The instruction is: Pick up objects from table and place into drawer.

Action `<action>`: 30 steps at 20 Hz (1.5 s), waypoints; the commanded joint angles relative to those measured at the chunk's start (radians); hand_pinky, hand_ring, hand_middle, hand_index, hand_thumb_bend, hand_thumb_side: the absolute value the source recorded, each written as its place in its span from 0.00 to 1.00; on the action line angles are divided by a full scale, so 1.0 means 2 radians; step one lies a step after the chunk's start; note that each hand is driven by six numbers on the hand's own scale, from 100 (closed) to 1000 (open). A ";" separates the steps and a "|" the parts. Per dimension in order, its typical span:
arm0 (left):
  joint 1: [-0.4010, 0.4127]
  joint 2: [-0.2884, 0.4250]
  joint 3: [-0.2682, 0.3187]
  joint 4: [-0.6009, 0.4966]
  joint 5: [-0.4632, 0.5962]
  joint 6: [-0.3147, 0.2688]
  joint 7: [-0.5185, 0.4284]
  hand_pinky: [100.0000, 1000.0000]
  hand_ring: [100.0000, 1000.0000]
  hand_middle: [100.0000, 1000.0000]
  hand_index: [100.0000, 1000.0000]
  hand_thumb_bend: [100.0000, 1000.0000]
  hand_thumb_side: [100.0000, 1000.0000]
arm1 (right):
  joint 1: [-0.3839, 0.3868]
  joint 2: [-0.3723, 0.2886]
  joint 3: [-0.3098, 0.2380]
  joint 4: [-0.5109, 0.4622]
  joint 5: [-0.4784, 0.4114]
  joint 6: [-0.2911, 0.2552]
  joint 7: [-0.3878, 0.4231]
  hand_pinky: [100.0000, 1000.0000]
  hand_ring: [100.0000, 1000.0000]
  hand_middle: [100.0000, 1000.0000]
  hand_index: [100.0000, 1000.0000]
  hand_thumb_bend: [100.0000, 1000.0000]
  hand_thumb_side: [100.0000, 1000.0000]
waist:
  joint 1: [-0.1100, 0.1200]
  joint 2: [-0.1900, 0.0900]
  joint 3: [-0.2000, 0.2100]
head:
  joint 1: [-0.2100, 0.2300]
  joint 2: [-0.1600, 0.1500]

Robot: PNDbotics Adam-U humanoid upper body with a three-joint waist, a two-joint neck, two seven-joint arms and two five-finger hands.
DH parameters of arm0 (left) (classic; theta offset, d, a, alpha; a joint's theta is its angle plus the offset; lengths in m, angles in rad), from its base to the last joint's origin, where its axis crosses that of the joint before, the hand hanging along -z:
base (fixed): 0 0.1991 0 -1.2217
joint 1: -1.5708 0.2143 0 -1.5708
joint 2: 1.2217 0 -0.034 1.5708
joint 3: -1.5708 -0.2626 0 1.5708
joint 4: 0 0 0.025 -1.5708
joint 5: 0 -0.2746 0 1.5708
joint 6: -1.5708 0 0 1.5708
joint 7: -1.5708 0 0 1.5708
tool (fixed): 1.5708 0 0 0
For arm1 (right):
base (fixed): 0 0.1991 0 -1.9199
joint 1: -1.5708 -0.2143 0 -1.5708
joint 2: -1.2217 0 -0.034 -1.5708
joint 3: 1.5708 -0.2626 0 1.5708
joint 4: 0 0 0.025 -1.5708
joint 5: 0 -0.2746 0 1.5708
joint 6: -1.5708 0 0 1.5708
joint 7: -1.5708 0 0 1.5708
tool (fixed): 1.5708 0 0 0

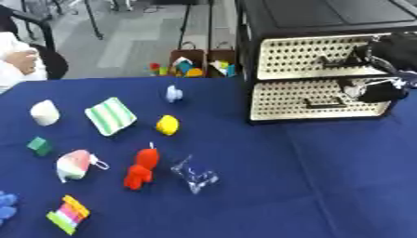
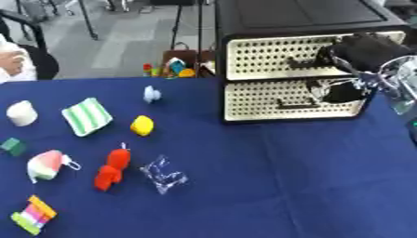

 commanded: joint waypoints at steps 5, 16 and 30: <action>-0.006 0.004 -0.002 -0.008 -0.001 0.002 -0.002 0.59 0.78 0.71 0.88 0.00 0.90 | -0.007 -0.012 -0.004 -0.006 -0.001 0.011 -0.032 0.00 0.03 0.00 0.68 0.11 0.39 | -0.002 -0.007 0.002 | -0.004 -0.010; -0.007 0.004 -0.002 -0.008 0.001 0.003 -0.004 0.58 0.77 0.71 0.88 0.00 0.91 | 0.000 -0.016 0.000 0.000 -0.008 0.018 -0.077 0.00 0.00 0.00 0.59 0.08 0.25 | -0.003 -0.007 0.003 | -0.005 -0.012; -0.007 0.004 -0.002 -0.008 0.003 0.004 -0.004 0.57 0.77 0.71 0.88 0.00 0.90 | 0.007 -0.016 0.001 0.005 -0.017 0.021 -0.110 0.00 0.00 0.00 0.46 0.07 0.20 | -0.002 -0.008 0.004 | -0.005 -0.012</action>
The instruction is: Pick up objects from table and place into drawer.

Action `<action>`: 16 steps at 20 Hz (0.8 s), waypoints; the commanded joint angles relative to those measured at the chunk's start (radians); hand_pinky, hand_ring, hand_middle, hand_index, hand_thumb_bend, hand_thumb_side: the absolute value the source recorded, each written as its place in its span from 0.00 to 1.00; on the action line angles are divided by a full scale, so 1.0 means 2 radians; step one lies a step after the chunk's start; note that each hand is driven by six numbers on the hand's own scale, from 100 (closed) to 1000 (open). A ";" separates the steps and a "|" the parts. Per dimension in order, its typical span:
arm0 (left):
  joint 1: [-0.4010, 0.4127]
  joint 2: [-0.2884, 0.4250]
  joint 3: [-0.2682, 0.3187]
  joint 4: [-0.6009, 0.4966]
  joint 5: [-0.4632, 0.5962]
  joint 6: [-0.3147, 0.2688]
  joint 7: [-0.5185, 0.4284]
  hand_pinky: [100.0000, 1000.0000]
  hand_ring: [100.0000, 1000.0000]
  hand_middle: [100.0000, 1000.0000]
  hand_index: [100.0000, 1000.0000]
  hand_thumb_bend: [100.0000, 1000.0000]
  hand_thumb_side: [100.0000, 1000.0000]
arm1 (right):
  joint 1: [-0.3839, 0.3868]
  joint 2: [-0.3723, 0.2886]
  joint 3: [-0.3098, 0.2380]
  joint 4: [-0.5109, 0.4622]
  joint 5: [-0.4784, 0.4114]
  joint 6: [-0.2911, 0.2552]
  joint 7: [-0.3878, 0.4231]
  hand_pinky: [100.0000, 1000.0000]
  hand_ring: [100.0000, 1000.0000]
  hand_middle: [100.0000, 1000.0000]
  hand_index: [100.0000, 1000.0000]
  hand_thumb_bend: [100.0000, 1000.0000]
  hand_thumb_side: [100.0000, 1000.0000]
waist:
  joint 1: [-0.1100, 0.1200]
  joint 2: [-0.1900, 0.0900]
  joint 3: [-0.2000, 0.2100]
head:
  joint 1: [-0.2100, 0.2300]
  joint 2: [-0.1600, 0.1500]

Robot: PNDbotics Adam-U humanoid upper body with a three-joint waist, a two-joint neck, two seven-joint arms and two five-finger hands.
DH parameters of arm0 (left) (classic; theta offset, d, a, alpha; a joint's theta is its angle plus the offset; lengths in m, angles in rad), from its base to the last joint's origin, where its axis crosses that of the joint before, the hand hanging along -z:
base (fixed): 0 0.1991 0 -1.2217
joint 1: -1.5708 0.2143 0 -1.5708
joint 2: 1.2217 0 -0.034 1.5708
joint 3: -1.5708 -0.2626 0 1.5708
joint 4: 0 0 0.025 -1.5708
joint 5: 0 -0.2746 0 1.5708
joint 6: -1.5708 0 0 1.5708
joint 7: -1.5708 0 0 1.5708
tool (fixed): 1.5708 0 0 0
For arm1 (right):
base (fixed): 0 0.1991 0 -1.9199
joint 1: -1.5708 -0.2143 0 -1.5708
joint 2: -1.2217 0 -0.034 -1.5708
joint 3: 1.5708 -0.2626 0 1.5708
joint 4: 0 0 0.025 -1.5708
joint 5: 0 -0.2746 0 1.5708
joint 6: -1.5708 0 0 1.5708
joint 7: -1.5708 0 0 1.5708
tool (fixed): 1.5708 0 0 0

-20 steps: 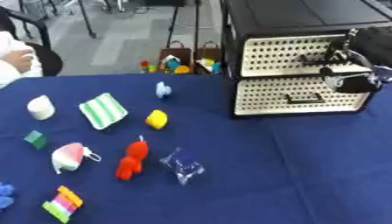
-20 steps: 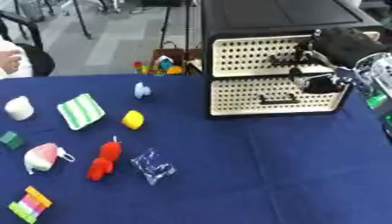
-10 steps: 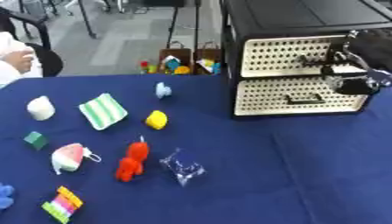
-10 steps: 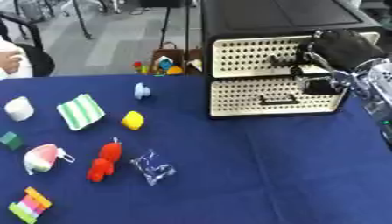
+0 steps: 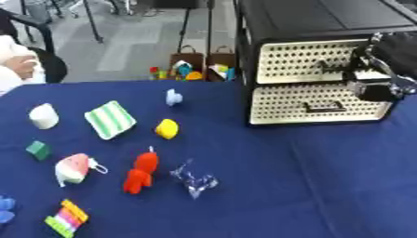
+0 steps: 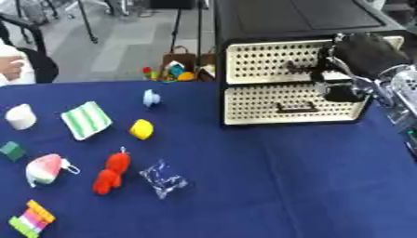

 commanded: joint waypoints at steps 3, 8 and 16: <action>-0.004 0.004 0.001 -0.008 0.002 0.001 -0.001 0.57 0.77 0.71 0.88 0.00 0.90 | -0.003 -0.017 -0.003 -0.004 -0.007 0.003 -0.007 0.00 0.00 0.00 0.45 0.06 0.19 | -0.001 -0.009 0.000 | 0.000 -0.004; -0.004 0.004 0.001 -0.008 0.003 0.001 -0.001 0.57 0.77 0.71 0.88 0.00 0.90 | 0.002 -0.019 -0.004 -0.010 -0.012 0.006 -0.011 0.00 0.00 0.00 0.45 0.07 0.14 | 0.000 -0.009 -0.001 | 0.000 -0.004; -0.004 0.004 0.002 -0.008 0.003 0.001 -0.002 0.57 0.76 0.71 0.88 0.00 0.90 | 0.010 -0.025 -0.009 -0.030 -0.023 0.009 -0.008 0.00 0.00 0.00 0.45 0.06 0.10 | 0.000 -0.010 -0.002 | 0.002 -0.004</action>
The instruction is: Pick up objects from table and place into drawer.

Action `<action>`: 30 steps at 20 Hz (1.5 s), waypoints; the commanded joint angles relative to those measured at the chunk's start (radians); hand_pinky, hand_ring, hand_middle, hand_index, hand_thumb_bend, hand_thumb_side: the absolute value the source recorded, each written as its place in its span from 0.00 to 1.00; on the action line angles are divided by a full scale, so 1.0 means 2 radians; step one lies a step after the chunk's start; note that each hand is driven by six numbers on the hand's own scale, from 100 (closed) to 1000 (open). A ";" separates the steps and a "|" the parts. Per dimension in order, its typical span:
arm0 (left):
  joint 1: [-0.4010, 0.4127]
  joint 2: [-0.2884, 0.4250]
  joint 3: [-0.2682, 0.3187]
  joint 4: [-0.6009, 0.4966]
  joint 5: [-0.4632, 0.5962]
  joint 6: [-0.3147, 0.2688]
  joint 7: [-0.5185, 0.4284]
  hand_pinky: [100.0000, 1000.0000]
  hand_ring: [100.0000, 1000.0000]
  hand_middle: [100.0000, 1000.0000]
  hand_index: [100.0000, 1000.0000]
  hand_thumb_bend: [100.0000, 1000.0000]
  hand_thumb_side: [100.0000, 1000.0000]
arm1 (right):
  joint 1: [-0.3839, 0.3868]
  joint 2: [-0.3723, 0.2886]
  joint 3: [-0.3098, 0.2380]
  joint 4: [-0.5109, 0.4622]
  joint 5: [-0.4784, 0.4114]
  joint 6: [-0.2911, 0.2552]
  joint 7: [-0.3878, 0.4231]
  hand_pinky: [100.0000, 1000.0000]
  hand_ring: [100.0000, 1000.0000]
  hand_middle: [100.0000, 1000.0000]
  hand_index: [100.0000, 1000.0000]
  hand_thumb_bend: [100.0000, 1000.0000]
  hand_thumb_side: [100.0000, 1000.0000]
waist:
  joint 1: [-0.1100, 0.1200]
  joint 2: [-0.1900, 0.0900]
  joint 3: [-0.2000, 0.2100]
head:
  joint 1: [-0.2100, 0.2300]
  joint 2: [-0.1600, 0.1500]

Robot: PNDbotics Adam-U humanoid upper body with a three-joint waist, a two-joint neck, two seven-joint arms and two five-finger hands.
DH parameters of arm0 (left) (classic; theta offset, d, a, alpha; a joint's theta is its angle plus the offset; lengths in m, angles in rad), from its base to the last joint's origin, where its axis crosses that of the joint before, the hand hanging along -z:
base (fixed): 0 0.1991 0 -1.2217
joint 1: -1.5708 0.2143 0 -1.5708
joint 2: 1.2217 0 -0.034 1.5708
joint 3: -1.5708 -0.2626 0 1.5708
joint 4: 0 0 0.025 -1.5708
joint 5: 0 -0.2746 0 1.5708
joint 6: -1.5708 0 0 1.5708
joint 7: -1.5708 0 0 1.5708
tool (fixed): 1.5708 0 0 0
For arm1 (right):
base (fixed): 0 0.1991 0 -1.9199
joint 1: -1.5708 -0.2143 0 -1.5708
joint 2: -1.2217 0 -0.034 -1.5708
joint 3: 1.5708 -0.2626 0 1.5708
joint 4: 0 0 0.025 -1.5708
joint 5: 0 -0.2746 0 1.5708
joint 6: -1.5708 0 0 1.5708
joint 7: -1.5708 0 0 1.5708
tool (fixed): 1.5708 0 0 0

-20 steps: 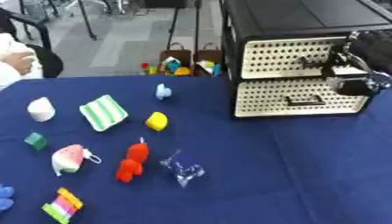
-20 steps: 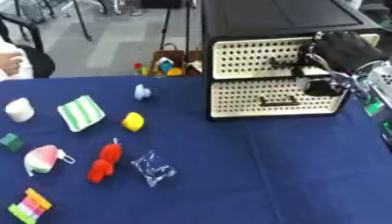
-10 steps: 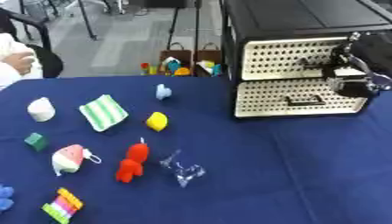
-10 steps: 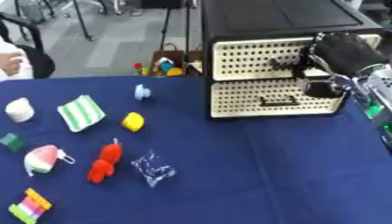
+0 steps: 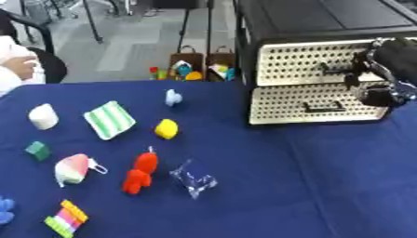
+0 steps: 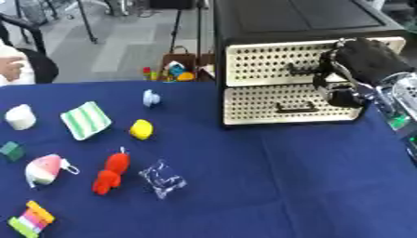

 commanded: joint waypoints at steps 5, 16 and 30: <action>-0.004 0.005 0.001 -0.008 0.002 0.001 -0.001 0.57 0.76 0.71 0.88 0.00 0.90 | 0.002 -0.025 -0.009 -0.030 -0.016 0.007 0.005 0.00 0.00 0.00 0.40 0.06 0.08 | -0.001 -0.010 -0.002 | 0.002 -0.006; -0.004 0.005 0.002 -0.008 0.003 0.002 -0.002 0.57 0.76 0.71 0.88 0.00 0.90 | 0.014 -0.033 -0.010 -0.052 -0.021 0.014 0.007 0.00 0.00 0.00 0.37 0.06 0.07 | -0.001 -0.012 -0.003 | 0.004 -0.007; -0.004 0.005 0.003 -0.008 0.002 0.003 0.000 0.57 0.76 0.70 0.88 0.00 0.90 | 0.047 -0.048 -0.010 -0.092 -0.024 0.017 0.013 0.00 0.00 0.00 0.33 0.06 0.07 | -0.001 -0.012 -0.004 | 0.007 -0.008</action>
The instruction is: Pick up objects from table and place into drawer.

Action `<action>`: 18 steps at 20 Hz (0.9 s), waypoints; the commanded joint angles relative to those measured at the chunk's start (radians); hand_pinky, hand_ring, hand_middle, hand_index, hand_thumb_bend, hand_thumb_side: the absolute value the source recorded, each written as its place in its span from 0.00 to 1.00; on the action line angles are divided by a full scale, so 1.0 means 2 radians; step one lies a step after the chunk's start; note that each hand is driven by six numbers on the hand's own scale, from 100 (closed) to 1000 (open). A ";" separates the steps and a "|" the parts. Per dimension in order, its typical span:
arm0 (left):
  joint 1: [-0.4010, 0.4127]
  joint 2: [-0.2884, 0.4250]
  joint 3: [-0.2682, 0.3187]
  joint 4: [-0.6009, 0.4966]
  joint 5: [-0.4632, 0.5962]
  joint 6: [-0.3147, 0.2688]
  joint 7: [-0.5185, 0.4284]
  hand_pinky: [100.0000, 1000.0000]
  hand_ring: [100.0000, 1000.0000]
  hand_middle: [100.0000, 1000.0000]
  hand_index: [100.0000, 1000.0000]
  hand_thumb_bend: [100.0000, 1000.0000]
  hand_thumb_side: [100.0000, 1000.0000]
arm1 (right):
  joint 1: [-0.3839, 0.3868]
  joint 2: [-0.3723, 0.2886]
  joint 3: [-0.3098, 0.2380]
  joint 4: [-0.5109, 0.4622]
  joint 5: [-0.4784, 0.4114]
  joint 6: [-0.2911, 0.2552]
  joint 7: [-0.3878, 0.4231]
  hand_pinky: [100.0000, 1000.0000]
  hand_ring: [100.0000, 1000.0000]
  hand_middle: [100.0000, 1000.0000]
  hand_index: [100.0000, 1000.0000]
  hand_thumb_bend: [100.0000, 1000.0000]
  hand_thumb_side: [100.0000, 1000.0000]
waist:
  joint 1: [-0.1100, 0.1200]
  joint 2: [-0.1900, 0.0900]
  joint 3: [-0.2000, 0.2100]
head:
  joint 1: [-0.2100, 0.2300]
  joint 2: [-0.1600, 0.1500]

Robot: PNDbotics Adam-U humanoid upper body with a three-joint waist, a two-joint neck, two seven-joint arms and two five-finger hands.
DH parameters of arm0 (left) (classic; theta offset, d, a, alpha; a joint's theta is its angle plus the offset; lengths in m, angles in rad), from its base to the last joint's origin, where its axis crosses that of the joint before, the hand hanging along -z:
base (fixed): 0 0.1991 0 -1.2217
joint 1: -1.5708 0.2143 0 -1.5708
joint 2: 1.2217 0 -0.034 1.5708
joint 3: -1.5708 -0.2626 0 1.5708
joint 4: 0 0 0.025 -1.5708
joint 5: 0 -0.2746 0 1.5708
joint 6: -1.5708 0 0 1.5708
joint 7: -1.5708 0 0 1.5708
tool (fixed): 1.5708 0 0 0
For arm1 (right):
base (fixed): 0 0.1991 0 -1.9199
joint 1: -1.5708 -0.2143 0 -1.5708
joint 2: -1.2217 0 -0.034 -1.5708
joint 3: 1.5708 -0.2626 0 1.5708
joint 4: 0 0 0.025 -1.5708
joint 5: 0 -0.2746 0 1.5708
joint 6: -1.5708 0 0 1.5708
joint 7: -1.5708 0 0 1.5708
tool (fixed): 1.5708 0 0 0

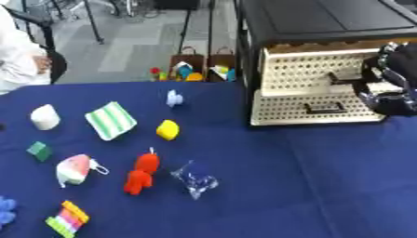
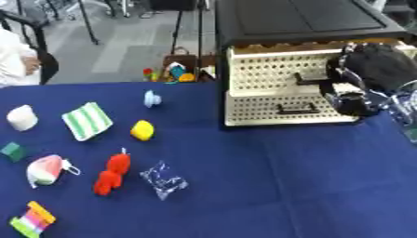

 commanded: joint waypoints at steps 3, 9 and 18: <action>-0.004 0.005 0.003 -0.008 0.000 0.001 0.002 0.57 0.76 0.70 0.88 0.00 0.90 | 0.005 -0.025 -0.011 -0.029 -0.011 0.006 -0.001 0.00 0.00 0.00 0.33 0.05 0.06 | -0.001 -0.011 -0.002 | 0.003 -0.006; -0.004 0.005 0.003 -0.008 0.000 0.001 0.002 0.57 0.76 0.70 0.88 0.00 0.90 | 0.016 -0.031 -0.014 -0.052 -0.019 0.013 0.001 0.00 0.00 0.00 0.32 0.05 0.06 | 0.000 -0.011 -0.003 | 0.004 -0.006; -0.004 0.006 0.003 -0.008 0.001 0.001 0.002 0.57 0.76 0.70 0.88 0.00 0.90 | 0.029 -0.041 -0.014 -0.072 -0.020 0.018 0.001 0.00 0.00 0.00 0.32 0.04 0.06 | -0.001 -0.011 -0.004 | 0.005 -0.006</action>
